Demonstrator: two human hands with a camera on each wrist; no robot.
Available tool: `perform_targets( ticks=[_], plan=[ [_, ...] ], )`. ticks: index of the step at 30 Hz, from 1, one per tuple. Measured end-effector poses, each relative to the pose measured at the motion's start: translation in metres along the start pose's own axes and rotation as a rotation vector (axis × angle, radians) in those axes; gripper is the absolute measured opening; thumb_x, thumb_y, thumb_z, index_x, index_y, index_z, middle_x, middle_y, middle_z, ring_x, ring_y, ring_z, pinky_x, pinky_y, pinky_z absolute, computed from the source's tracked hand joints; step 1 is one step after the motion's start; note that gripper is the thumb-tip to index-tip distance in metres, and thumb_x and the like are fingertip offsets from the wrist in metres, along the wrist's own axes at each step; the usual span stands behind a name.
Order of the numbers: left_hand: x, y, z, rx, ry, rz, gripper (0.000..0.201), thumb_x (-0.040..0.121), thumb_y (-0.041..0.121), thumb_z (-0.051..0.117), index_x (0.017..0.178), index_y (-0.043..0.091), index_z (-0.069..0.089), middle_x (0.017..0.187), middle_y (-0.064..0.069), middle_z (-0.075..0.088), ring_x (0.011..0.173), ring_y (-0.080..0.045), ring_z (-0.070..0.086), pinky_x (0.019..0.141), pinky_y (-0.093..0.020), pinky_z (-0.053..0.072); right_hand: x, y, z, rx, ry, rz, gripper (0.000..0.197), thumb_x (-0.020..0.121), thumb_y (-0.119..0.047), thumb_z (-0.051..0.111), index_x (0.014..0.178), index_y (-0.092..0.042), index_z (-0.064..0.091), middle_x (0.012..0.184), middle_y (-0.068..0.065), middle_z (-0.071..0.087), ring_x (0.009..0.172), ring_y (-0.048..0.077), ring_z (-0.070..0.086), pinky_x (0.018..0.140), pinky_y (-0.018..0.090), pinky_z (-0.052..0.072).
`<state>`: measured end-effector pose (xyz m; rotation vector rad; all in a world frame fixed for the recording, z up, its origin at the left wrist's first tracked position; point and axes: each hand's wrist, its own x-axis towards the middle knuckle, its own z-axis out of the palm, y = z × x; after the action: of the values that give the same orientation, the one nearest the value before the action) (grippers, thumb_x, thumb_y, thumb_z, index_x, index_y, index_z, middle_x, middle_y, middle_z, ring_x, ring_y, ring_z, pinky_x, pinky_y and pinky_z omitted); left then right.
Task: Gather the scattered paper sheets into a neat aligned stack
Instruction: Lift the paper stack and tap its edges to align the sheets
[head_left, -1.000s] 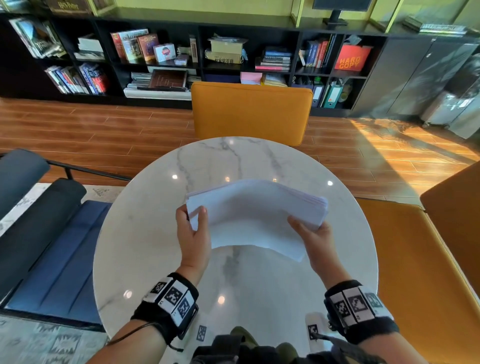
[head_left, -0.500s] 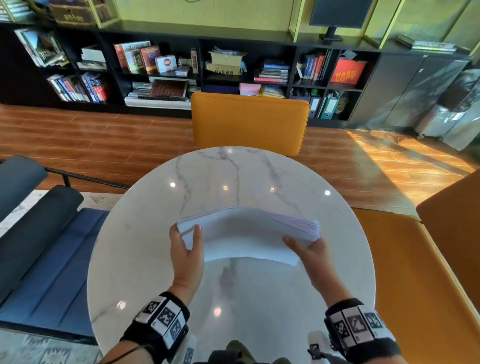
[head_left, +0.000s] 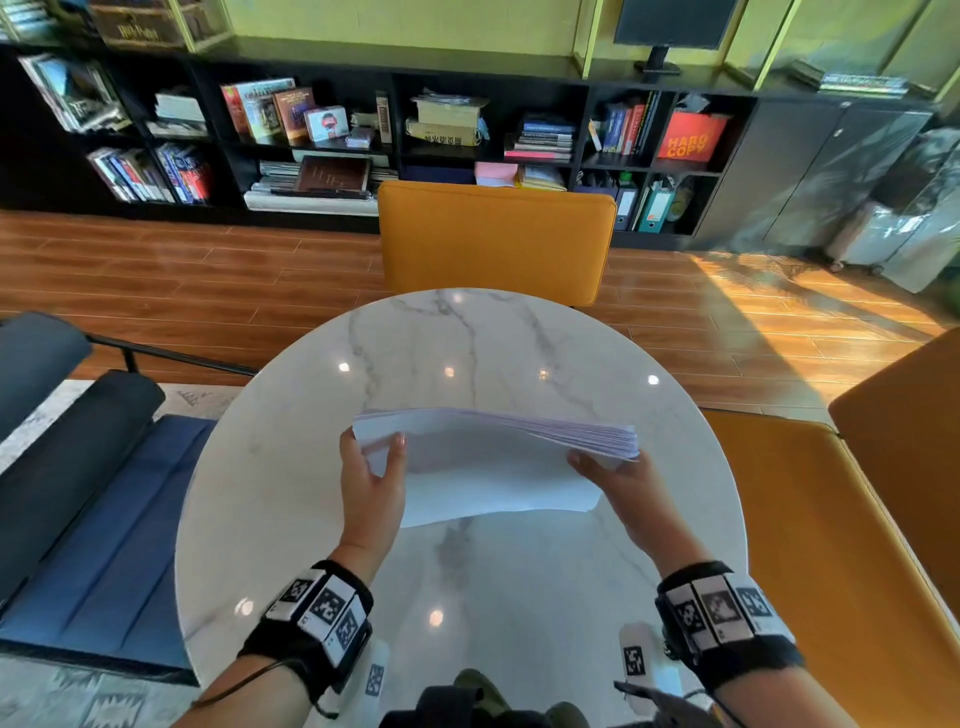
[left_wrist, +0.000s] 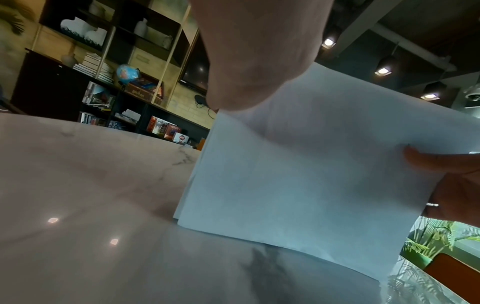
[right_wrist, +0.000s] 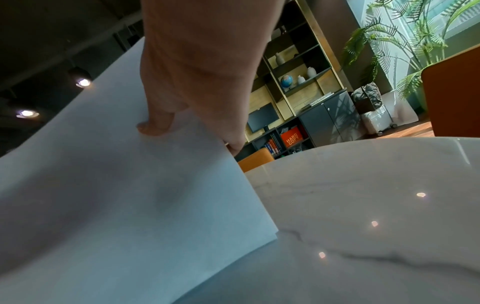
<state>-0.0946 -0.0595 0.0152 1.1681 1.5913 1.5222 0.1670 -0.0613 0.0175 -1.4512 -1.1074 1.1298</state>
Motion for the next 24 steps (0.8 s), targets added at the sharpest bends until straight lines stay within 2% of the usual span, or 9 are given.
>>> perform_targets(
  ticks=[3, 6, 8, 11, 14, 17, 19, 21, 24],
  plan=[
    [-0.001, -0.003, -0.001, -0.002, -0.019, -0.010, 0.025, 0.091, 0.024, 0.053, 0.112, 0.012, 0.043, 0.106, -0.005, 0.058, 0.101, -0.023, 0.057, 0.096, -0.042, 0.045, 0.004, 0.005, 0.004, -0.029, 0.030, 0.047, 0.024, 0.076, -0.020, 0.075, 0.098, -0.014, 0.070, 0.100, 0.010, 0.074, 0.101, 0.027, 0.068, 0.100, 0.051, 0.048],
    [0.000, -0.004, -0.004, -0.010, -0.012, -0.017, 0.038, 0.086, 0.031, 0.049, 0.114, 0.005, 0.043, 0.102, -0.002, 0.058, 0.099, -0.025, 0.058, 0.092, -0.040, 0.047, 0.006, 0.004, 0.004, 0.044, 0.030, 0.058, 0.028, 0.078, -0.014, 0.073, 0.105, -0.010, 0.067, 0.101, 0.010, 0.073, 0.100, 0.026, 0.068, 0.099, 0.046, 0.049],
    [-0.001, -0.009, -0.006, 0.003, -0.047, -0.061, 0.027, 0.091, 0.027, 0.050, 0.112, 0.011, 0.043, 0.102, -0.001, 0.059, 0.103, -0.029, 0.059, 0.094, -0.048, 0.048, 0.005, 0.008, 0.003, 0.029, 0.016, 0.084, 0.035, 0.076, -0.016, 0.075, 0.109, -0.009, 0.065, 0.105, 0.011, 0.073, 0.102, 0.025, 0.068, 0.099, 0.044, 0.049],
    [0.000, -0.018, -0.010, 0.054, -0.107, -0.122, 0.015, 0.096, 0.019, 0.049, 0.110, 0.016, 0.044, 0.101, 0.005, 0.061, 0.106, -0.029, 0.060, 0.097, -0.052, 0.047, 0.006, 0.017, 0.003, -0.011, -0.007, 0.127, 0.023, 0.077, -0.016, 0.074, 0.100, -0.018, 0.068, 0.104, 0.008, 0.073, 0.103, 0.026, 0.067, 0.101, 0.047, 0.047],
    [0.000, -0.019, -0.011, 0.085, -0.111, -0.122, 0.019, 0.095, 0.018, 0.051, 0.113, 0.016, 0.050, 0.108, -0.005, 0.064, 0.109, -0.028, 0.061, 0.097, -0.048, 0.049, 0.006, 0.018, 0.004, -0.032, -0.022, 0.148, 0.018, 0.079, -0.015, 0.072, 0.094, -0.022, 0.067, 0.101, 0.005, 0.073, 0.101, 0.024, 0.067, 0.100, 0.046, 0.048],
    [0.004, -0.009, -0.008, 0.103, -0.083, -0.111, 0.022, 0.093, 0.015, 0.053, 0.115, 0.011, 0.053, 0.108, -0.008, 0.064, 0.106, -0.028, 0.063, 0.091, -0.040, 0.051, 0.011, 0.016, 0.001, -0.027, -0.061, 0.154, 0.053, 0.075, -0.015, 0.076, 0.123, -0.017, 0.054, 0.117, 0.009, 0.067, 0.112, 0.027, 0.063, 0.096, 0.039, 0.050],
    [0.010, 0.003, -0.004, 0.141, -0.091, -0.079, 0.034, 0.093, 0.017, 0.053, 0.125, 0.005, 0.051, 0.114, -0.009, 0.064, 0.107, -0.025, 0.062, 0.090, -0.034, 0.049, 0.014, 0.013, 0.000, -0.104, 0.005, 0.161, 0.091, 0.072, -0.019, 0.078, 0.145, -0.020, 0.025, 0.129, 0.010, 0.055, 0.116, 0.025, 0.056, 0.097, 0.037, 0.046],
    [0.018, 0.022, -0.001, 0.206, -0.127, 0.015, 0.037, 0.093, 0.015, 0.053, 0.128, 0.003, 0.049, 0.114, -0.004, 0.062, 0.101, -0.016, 0.060, 0.082, -0.021, 0.043, 0.014, 0.001, 0.001, -0.262, 0.155, 0.093, 0.113, 0.068, -0.025, 0.081, 0.150, -0.020, 0.003, 0.139, 0.011, 0.040, 0.126, 0.025, 0.043, 0.103, 0.039, 0.038],
    [0.029, 0.055, 0.003, 0.319, -0.199, 0.205, 0.035, 0.093, 0.012, 0.053, 0.127, 0.003, 0.051, 0.103, 0.004, 0.057, 0.094, -0.009, 0.055, 0.077, -0.011, 0.036, 0.007, -0.028, 0.011, -0.450, 0.224, -0.244, 0.113, 0.065, -0.034, 0.082, 0.150, -0.018, 0.011, 0.148, 0.011, 0.033, 0.137, 0.026, 0.033, 0.110, 0.042, 0.031]
  ],
)
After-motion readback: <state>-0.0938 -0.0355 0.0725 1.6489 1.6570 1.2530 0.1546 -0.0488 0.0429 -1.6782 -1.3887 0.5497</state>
